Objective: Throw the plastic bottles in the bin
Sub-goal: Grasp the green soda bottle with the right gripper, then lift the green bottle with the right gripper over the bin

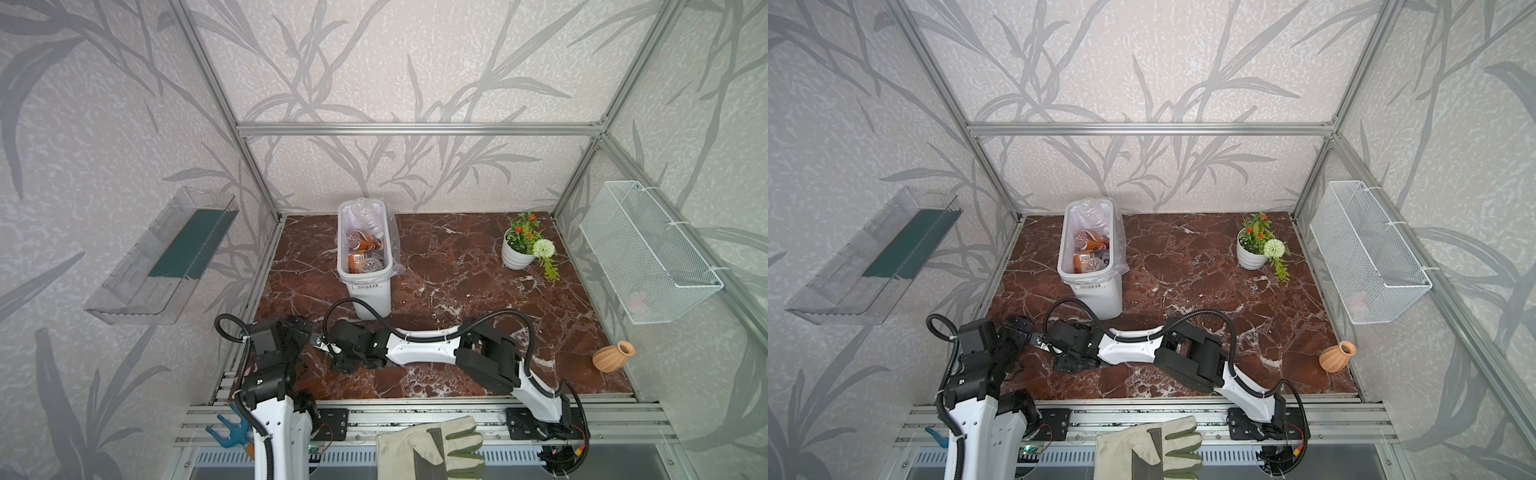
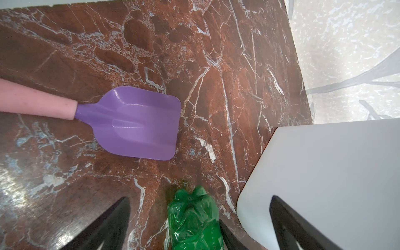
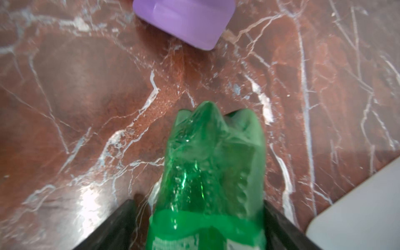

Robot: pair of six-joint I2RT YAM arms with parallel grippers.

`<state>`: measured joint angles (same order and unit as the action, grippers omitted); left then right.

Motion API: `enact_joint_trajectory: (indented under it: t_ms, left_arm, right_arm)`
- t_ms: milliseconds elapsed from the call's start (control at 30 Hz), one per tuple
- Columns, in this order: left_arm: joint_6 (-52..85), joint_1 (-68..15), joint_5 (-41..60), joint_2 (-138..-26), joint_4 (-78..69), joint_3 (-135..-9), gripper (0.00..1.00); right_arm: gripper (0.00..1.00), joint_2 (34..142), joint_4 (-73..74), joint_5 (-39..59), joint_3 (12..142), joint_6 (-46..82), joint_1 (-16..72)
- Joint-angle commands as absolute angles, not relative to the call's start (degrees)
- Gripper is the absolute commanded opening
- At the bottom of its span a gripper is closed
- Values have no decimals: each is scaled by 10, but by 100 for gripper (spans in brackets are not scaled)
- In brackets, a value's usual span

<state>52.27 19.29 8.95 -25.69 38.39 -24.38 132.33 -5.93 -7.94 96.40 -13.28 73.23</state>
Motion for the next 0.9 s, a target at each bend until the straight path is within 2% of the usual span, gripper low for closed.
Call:
enact_joint_trajectory:
  t_ms: [0,100,200,367,633,867]
  left_arm:
    - [526,197,89,-253,394,-243,99]
    - [521,198,85,-253,397,-245,99]
    - [518,197,92,-253,395,-245,99]
    - [520,197,96,-253,396,-246,99]
    - [521,199,94,-229,411,-244,99]
    - [518,198,97,-229,410,-249,99]
  right_arm:
    - [85,1344,-102,-78,998,-146,733]
    - [78,1352,-111,-72,1006,-141,733]
    - [76,1350,-111,-71,998,-136,733]
    - [61,1330,-94,-69,967,-125,733]
    - [59,1255,-22,-66,882,-88,731]
    - [58,1142,50,-81,771,-69,729]
